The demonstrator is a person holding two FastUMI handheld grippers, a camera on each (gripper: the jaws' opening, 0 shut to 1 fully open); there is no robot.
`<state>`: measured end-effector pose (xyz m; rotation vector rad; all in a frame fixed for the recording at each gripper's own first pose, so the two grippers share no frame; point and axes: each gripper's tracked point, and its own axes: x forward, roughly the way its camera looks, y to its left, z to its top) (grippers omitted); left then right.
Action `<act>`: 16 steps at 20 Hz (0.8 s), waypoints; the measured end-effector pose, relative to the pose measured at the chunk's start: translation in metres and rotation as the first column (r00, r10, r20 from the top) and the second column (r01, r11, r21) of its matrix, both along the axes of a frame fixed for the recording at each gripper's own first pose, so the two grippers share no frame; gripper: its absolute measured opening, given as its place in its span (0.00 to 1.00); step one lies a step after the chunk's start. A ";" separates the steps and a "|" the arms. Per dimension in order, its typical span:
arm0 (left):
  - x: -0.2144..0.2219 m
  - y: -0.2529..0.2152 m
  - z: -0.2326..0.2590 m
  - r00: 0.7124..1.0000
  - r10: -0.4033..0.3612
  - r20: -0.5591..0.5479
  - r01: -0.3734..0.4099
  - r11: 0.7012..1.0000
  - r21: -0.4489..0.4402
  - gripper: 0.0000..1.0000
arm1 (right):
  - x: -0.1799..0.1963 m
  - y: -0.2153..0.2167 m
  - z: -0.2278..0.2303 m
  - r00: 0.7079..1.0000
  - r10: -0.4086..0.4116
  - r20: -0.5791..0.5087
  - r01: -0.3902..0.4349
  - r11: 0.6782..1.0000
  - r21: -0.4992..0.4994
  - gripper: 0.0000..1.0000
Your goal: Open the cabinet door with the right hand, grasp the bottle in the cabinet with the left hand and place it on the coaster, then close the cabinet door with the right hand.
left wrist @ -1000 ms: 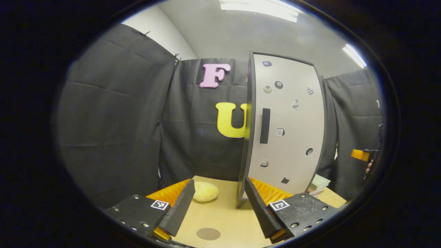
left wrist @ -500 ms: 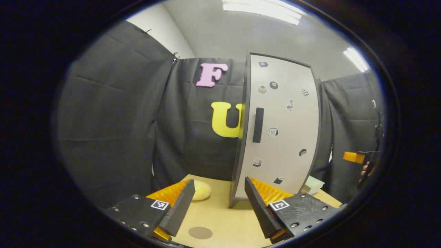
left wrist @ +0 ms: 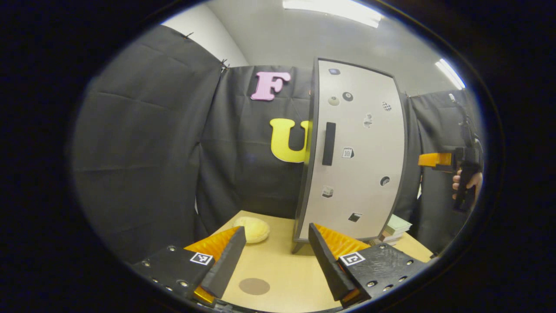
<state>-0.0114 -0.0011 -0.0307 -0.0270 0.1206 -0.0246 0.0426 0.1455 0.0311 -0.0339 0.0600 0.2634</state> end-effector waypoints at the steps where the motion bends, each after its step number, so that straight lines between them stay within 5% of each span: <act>1: 0.001 0.001 -0.001 1.000 0.007 -0.009 -0.007 1.000 -0.009 0.87 | 0.006 0.016 0.005 1.000 0.016 -0.004 -0.016 1.000 -0.010 0.98; 8: 0.002 0.006 -0.009 0.998 0.055 -0.036 -0.053 0.996 0.066 0.87 | 0.037 0.131 0.034 0.992 0.122 0.041 -0.121 0.992 -0.022 0.93; 11: 0.002 0.007 -0.011 0.997 0.060 -0.051 -0.056 0.996 0.069 0.92 | 0.046 0.173 0.043 0.987 0.149 0.059 -0.149 0.989 -0.013 0.98; 12: 0.000 0.008 -0.011 0.997 0.062 -0.053 -0.059 0.996 0.064 0.91 | 0.048 0.185 0.046 0.986 0.154 0.068 -0.154 0.988 -0.012 0.92; 16: 0.000 0.004 -0.025 0.993 0.055 -0.107 -0.061 0.997 -0.050 0.90 | 0.053 0.231 0.038 0.981 0.188 0.056 -0.187 0.982 -0.023 0.98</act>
